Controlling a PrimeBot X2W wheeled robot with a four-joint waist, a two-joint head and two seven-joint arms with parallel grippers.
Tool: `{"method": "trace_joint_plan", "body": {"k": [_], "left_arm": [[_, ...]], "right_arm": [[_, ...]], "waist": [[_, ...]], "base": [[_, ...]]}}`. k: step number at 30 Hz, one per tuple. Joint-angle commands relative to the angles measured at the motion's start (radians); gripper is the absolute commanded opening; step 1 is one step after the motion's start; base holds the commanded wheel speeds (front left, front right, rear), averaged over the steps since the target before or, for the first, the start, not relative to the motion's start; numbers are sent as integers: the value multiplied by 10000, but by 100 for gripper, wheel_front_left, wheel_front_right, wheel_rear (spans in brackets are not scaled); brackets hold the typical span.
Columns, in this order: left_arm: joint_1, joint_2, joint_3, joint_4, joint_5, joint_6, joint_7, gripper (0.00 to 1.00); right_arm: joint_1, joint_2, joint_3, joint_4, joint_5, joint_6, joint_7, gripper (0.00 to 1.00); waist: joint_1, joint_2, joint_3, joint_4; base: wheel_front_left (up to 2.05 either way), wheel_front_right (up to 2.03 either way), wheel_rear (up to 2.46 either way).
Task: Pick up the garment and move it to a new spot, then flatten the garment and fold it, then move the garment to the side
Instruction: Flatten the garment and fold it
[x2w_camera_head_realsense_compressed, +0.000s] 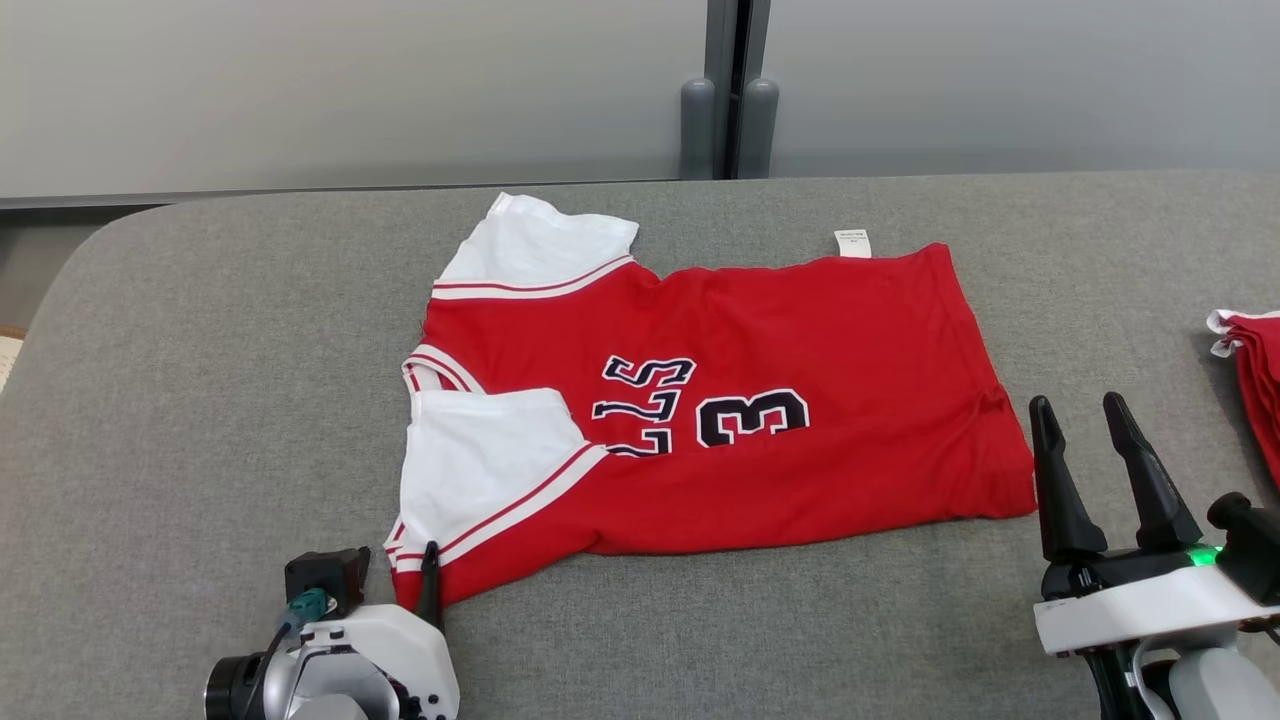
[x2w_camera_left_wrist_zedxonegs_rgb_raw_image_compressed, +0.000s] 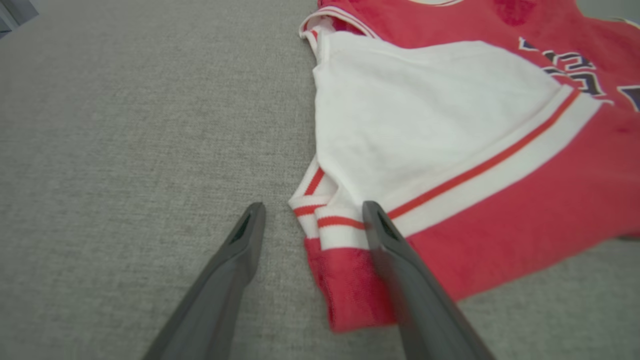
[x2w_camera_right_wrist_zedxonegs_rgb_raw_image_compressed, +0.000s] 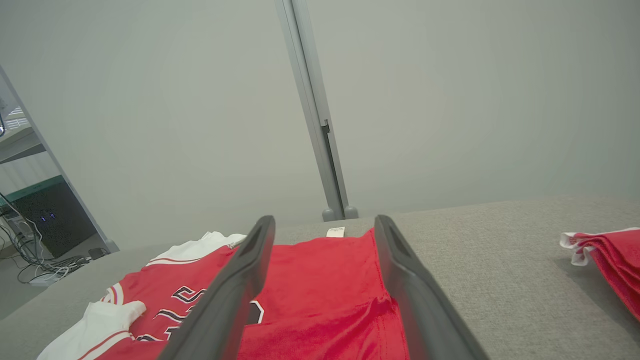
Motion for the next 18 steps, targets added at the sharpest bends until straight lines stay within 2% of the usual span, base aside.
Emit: {"method": "trace_joint_plan", "body": {"k": [1,2,3,4,9,18], "left_arm": [[0,25,-82,245,-22,-64,188,100],[-46,16,-137,370,-61,-146,239,78],[-79,10,-210,481,-87,-242,306,33],[-102,8,-277,557,-81,-324,337,0],[-394,30,-350,567,-231,-374,-3,0],[-664,34,-377,-596,54,-341,-584,0]], "right_arm": [[-36,10,-13,60,16,1,-53,100],[-37,11,-32,104,-5,1,-51,100],[-35,21,-99,166,-34,1,-51,100],[-40,43,-174,240,-62,1,-53,100],[-148,225,-497,1030,-102,1,-52,100],[-896,674,-1002,3486,198,1,458,100]], "waist": [[0,0,26,-14],[0,0,43,-20],[0,0,55,-23],[0,0,64,-22],[0,0,57,24],[0,0,15,344]], "base": [[0,0,0],[0,0,0],[0,0,0],[0,0,0],[0,0,0],[0,0,0]]}}
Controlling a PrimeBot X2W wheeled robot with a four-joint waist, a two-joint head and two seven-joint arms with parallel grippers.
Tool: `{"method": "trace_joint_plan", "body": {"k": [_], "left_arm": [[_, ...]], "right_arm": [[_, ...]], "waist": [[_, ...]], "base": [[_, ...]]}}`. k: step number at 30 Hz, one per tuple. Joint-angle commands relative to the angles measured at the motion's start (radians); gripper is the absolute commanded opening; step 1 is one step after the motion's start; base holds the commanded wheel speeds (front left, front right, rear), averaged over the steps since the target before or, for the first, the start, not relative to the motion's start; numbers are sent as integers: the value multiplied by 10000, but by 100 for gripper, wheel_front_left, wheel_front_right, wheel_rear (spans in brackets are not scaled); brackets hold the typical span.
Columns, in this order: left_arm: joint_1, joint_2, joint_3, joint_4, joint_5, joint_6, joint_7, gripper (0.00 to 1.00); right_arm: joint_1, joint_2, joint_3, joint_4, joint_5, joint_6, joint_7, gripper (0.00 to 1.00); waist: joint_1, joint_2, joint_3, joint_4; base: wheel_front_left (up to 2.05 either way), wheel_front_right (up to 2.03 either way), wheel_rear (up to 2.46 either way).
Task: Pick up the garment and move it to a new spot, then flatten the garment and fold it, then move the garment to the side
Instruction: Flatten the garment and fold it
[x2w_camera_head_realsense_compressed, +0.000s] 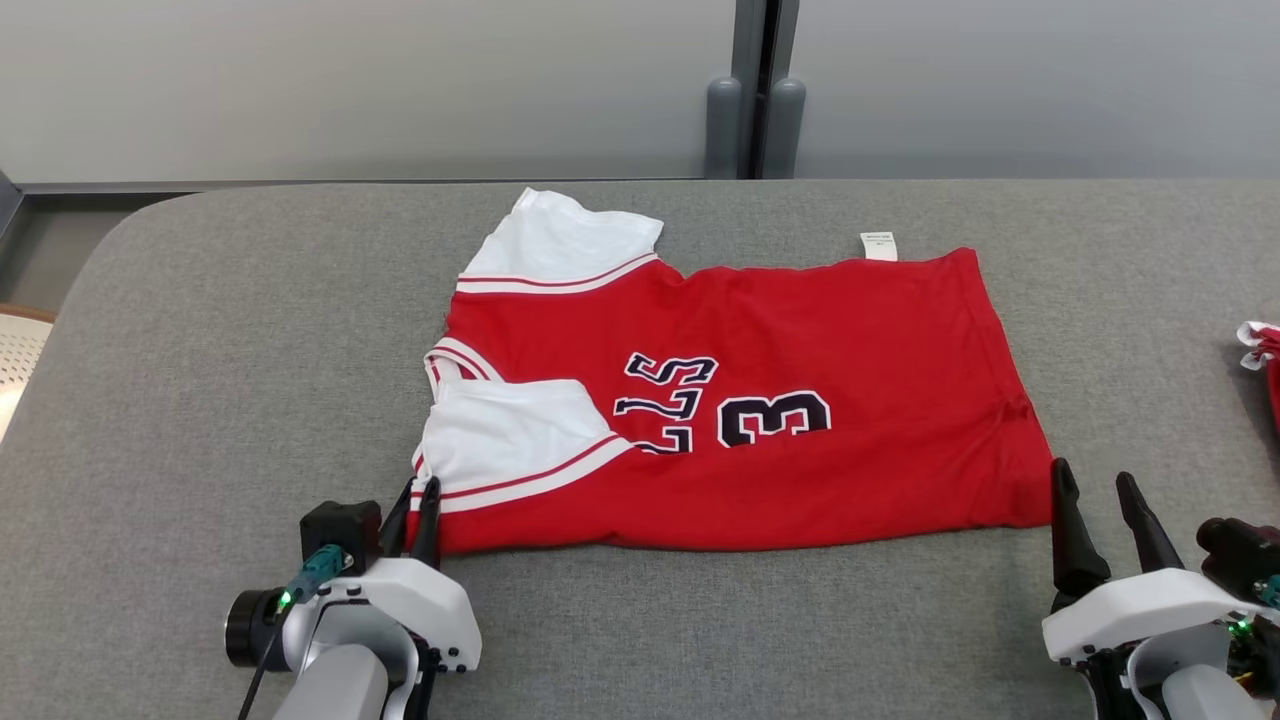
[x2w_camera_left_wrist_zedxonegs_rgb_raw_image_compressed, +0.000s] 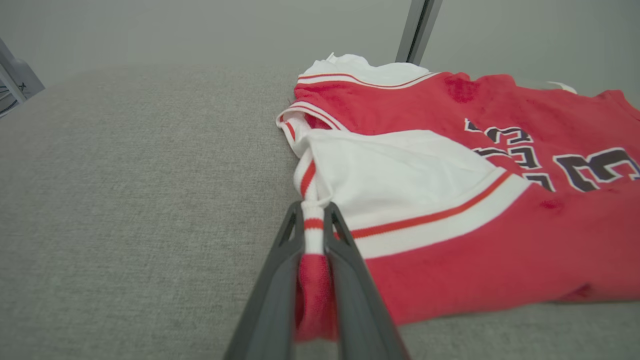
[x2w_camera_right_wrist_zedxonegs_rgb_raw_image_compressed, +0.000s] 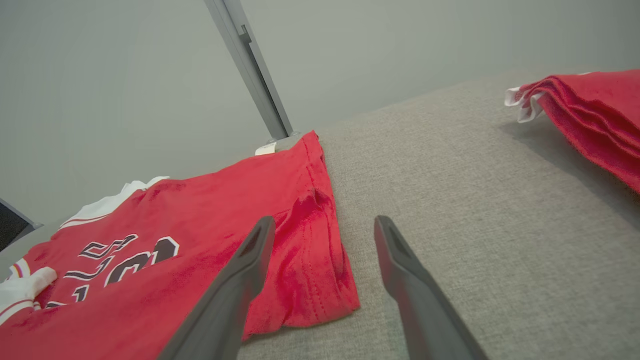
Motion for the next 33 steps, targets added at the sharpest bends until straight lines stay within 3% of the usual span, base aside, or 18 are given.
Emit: {"method": "trace_joint_plan", "body": {"k": [1,8,17,18,19,20,33], "left_arm": [[-90,55,38,-170,50,19,-53,0],[223,47,-83,-1300,336,-67,-65,0],[252,40,-280,-1543,440,-121,-68,0],[246,41,-282,-1542,443,-116,-69,0],[237,39,-276,-1534,440,-108,-69,0],[228,39,-259,-1520,433,-100,-69,0],[540,326,120,-1488,406,-81,-70,0]], "right_arm": [[-214,112,-123,274,6,1,104,100],[-1043,327,-484,1982,-416,1,380,100],[-1956,413,-914,3698,-637,1,294,100],[-2004,476,-858,3795,-525,1,341,75],[-2029,499,-745,3832,-486,3,355,5],[-2059,482,-630,3850,-470,3,310,0],[-1702,30,163,3256,611,0,316,0]], "waist": [[0,-1,12,67],[0,-1,164,342],[0,-1,477,478],[0,-1,488,485],[0,-1,494,488],[0,-1,492,485],[0,-1,-76,172]], "base": [[0,0,0],[0,0,0],[0,0,0],[0,0,0],[0,0,0],[0,0,0],[0,0,0]]}}
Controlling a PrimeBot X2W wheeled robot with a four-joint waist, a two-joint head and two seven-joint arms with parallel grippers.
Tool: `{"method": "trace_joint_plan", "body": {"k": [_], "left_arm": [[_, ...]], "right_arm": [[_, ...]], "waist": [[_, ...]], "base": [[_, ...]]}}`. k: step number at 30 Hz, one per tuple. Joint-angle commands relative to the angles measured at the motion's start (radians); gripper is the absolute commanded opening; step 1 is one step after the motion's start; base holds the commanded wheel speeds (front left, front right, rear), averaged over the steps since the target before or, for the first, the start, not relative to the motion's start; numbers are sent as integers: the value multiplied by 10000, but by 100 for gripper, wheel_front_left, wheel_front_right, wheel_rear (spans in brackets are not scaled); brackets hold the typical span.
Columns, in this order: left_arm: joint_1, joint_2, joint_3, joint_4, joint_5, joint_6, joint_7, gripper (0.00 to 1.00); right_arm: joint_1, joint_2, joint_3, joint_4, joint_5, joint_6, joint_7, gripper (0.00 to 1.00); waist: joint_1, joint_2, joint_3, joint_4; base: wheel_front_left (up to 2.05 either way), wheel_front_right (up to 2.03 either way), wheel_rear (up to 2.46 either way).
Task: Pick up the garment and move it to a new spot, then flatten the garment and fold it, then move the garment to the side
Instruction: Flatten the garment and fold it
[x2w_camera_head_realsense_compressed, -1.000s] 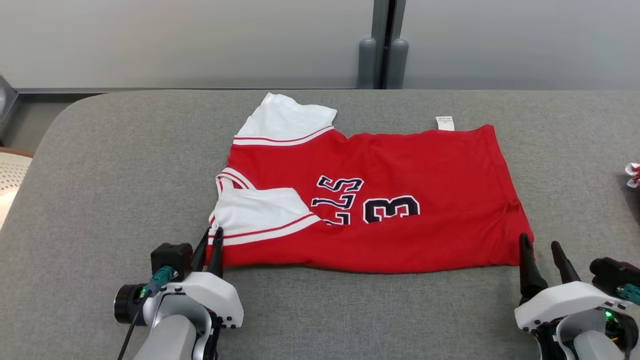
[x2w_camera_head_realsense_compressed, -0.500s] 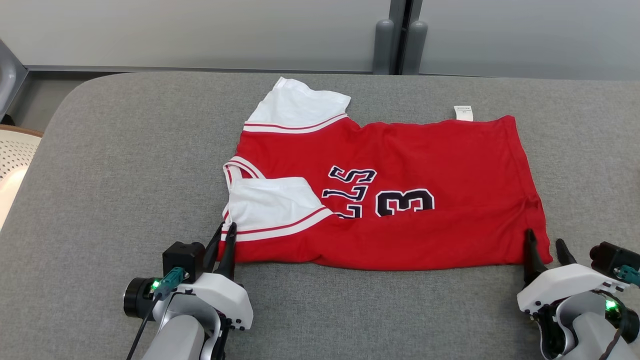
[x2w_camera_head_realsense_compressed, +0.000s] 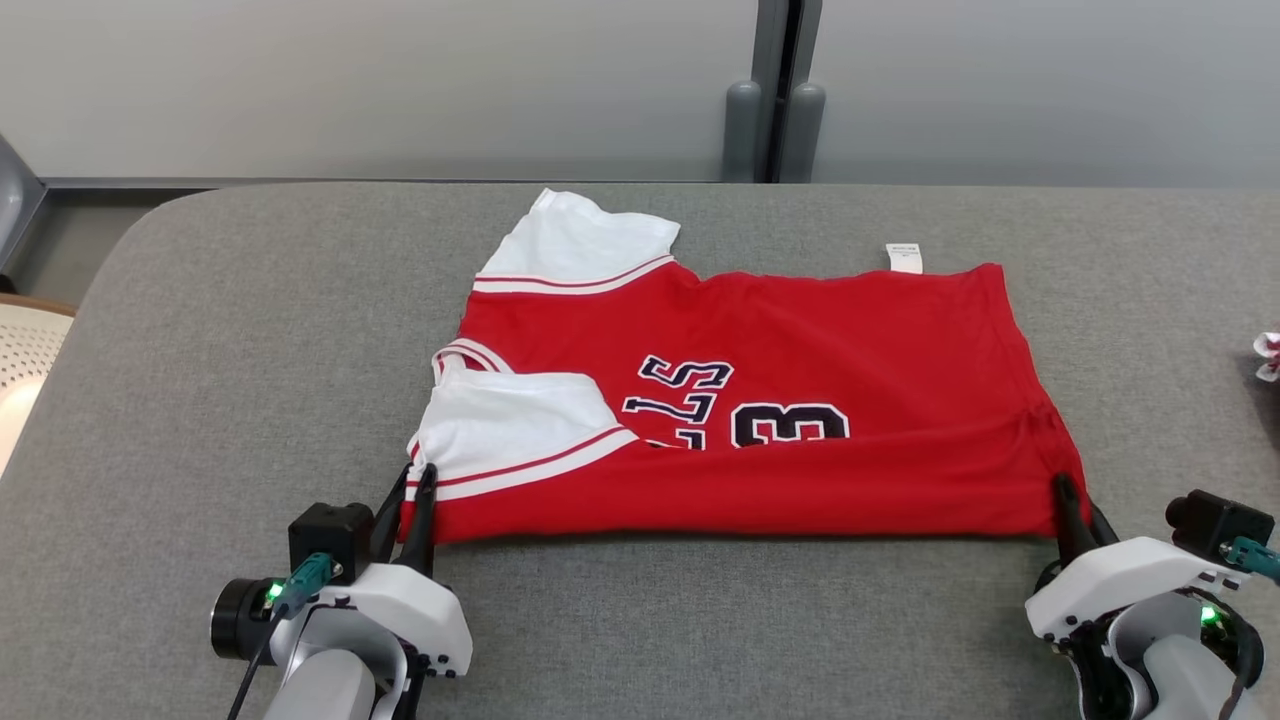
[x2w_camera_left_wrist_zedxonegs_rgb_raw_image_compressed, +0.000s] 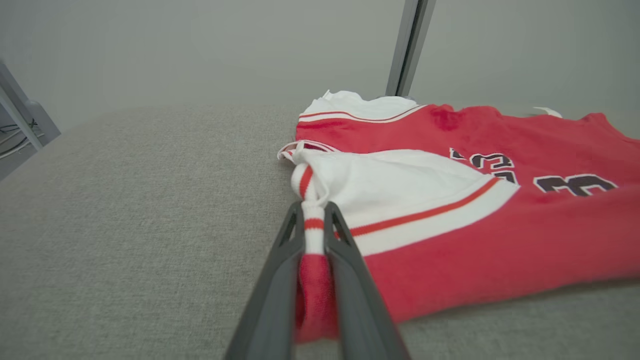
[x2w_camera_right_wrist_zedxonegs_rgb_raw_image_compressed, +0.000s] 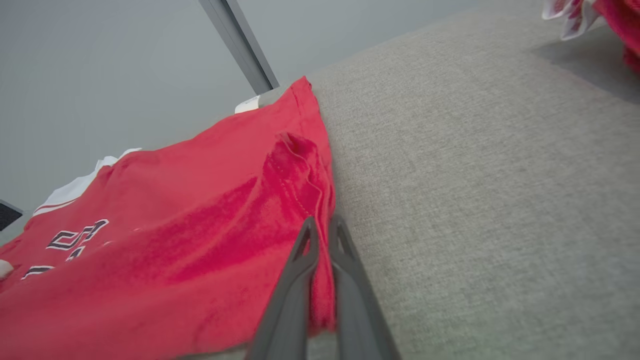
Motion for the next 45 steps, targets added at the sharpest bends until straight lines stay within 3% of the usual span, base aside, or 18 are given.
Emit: {"method": "trace_joint_plan", "body": {"k": [1,6,11,17,22,23,24,25,26,32,35,42,45], "left_arm": [[119,122,65,-69,24,-25,-47,0],[508,299,41,67,-10,-196,-33,0],[857,385,-170,149,-252,-690,534,0],[1430,780,-407,-648,-404,-1029,1391,0],[1885,1079,-476,-1608,-560,-1013,2261,0],[1973,1106,-531,-1773,-568,-1047,2445,0],[2057,1127,-584,-1912,-596,-1067,2605,0],[2089,1162,-594,-2066,-587,-1037,2656,44],[2096,1160,-561,-2210,-594,-933,2621,100],[2008,908,-281,-2796,-602,-548,1472,100],[1759,759,-58,-2975,-680,-506,518,100],[1232,448,621,-3434,-613,-415,-28,100],[921,485,799,-3558,-340,-577,-35,100]], "right_arm": [[233,-196,82,-169,190,-2,180,0],[914,-477,314,-937,1025,-4,1181,0],[1827,-745,311,-2081,1853,-4,2157,0],[2967,-1030,-158,-3543,2059,-4,3263,0],[3736,-784,-831,-4599,1728,-4,4145,0],[3818,-746,-1061,-4748,1550,-5,4180,39],[3880,-650,-1297,-4805,1399,-7,4260,100],[3914,-538,-1468,-4915,1127,-5,4240,100],[3945,-353,-1665,-4952,939,1,4295,100],[3650,335,-2116,-6024,-189,1,3493,100],[3565,263,-1568,-6650,-264,1,2640,100],[3183,49,-468,-6846,-522,1,1341,100],[2789,58,-156,-6833,-781,-1,1057,100]], "waist": [[0,-1,-150,-135],[0,-1,-498,-395],[0,-1,-795,-567],[0,-1,-923,-702],[0,-1,-882,-741],[0,-1,-871,-740],[0,-1,-859,-735],[0,-1,-844,-728],[0,-1,-826,-726],[0,-1,-624,-685],[0,-1,-489,-679],[0,-1,-57,-806],[0,-1,274,-930]], "base": [[0,0,0],[0,0,0],[0,0,0],[0,0,0],[0,0,0],[0,0,0],[0,0,0],[0,0,0],[0,0,0],[0,0,0],[0,0,0],[0,0,0],[0,0,0]]}}
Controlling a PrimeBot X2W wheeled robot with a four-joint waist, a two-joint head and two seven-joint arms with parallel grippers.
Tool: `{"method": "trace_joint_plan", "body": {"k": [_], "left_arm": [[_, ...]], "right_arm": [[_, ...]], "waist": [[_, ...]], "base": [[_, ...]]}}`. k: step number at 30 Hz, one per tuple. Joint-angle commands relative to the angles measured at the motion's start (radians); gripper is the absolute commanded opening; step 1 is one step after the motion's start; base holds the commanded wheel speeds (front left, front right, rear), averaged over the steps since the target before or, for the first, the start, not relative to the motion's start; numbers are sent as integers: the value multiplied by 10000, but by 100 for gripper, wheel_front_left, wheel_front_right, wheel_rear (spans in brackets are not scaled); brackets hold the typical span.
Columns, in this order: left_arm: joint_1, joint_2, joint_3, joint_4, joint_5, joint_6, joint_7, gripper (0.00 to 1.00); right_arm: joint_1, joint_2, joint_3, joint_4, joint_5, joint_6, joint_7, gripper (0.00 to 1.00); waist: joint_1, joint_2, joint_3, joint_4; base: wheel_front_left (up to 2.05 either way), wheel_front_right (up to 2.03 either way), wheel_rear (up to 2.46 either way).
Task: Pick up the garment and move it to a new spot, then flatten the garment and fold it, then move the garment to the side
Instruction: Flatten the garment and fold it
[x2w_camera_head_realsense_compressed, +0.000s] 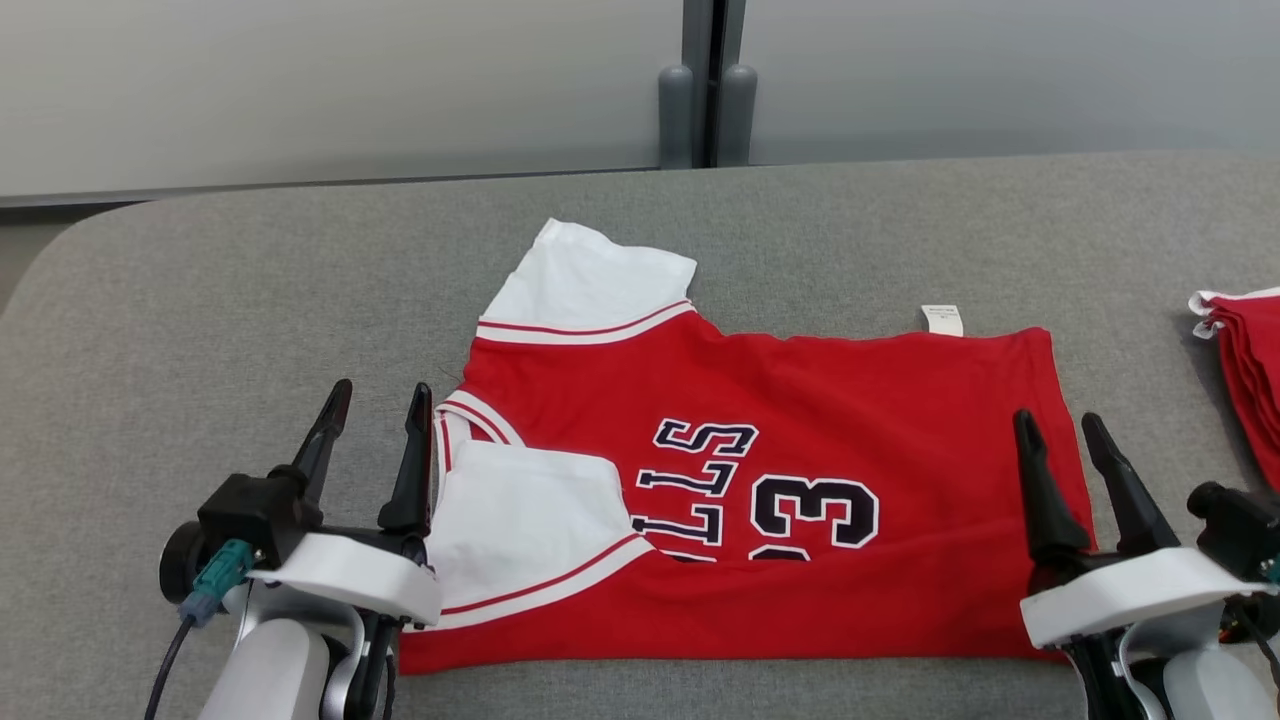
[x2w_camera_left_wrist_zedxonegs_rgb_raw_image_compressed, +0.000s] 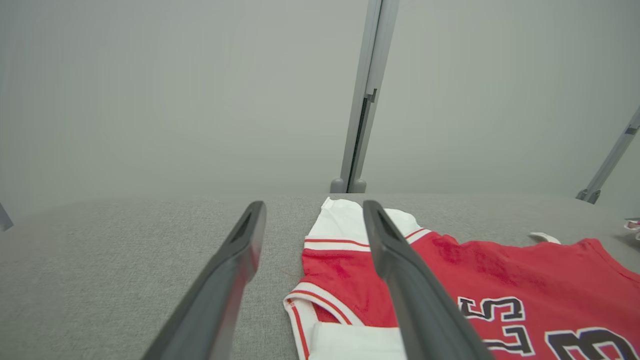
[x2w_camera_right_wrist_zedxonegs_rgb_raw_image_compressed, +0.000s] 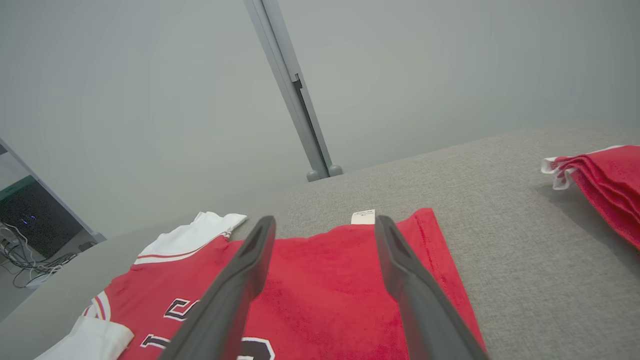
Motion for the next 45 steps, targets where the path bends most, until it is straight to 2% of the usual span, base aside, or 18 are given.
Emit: {"method": "trace_joint_plan", "body": {"k": [1,5,9,13,17,20,25,28,34,41,45], "left_arm": [[-228,87,14,89,125,-59,-35,100],[-1322,492,-67,665,487,-160,154,100],[-2927,1039,-342,1359,710,-489,1196,100],[-4714,1717,-1118,2052,692,-928,2620,100],[-6466,2401,-2318,2503,-62,-991,4047,100],[-7514,3223,-3383,2734,-734,-990,4836,100],[-8625,4182,-4956,3147,-1731,-993,5790,100],[-9124,4641,-5694,3273,-2276,-990,5965,100],[-9740,4923,-6598,3684,-3073,-991,5860,100],[-10182,5039,-7442,4080,-3448,-992,5742,100],[-10229,5005,-8031,4337,-3863,-993,6044,100]], "right_arm": [[-156,-100,19,28,-149,1,-102,100],[-924,-90,172,195,-686,3,-46,100],[-1864,22,314,336,-1042,1,-27,100],[-2714,103,523,516,-1284,3,-61,100],[-3558,190,883,675,-1402,1,23,100],[-4035,269,1121,801,-1382,1,-69,100],[-4526,425,1365,1167,-1236,1,-366,100],[-4662,499,1402,1410,-1129,1,-567,100],[-4724,564,1436,1811,-1044,1,-865,100],[-4807,618,1488,2079,-963,1,-1036,100],[-4832,610,1485,2196,-933,1,-1109,100]], "waist": [[0,-1,271,-138],[0,-1,1018,-468],[0,-1,1970,-830],[0,-1,2748,-1206],[0,-1,3470,-1715],[0,-1,3810,-2068],[0,-1,4104,-2580],[0,-1,4207,-2777],[0,-1,4336,-3042],[0,-1,4426,-3226],[0,-1,4435,-3268]], "base": [[0,0,0],[0,0,0],[0,0,0],[0,0,0],[0,0,0],[0,0,0],[0,0,0],[0,0,0],[0,0,0],[0,0,0],[0,0,0]]}}
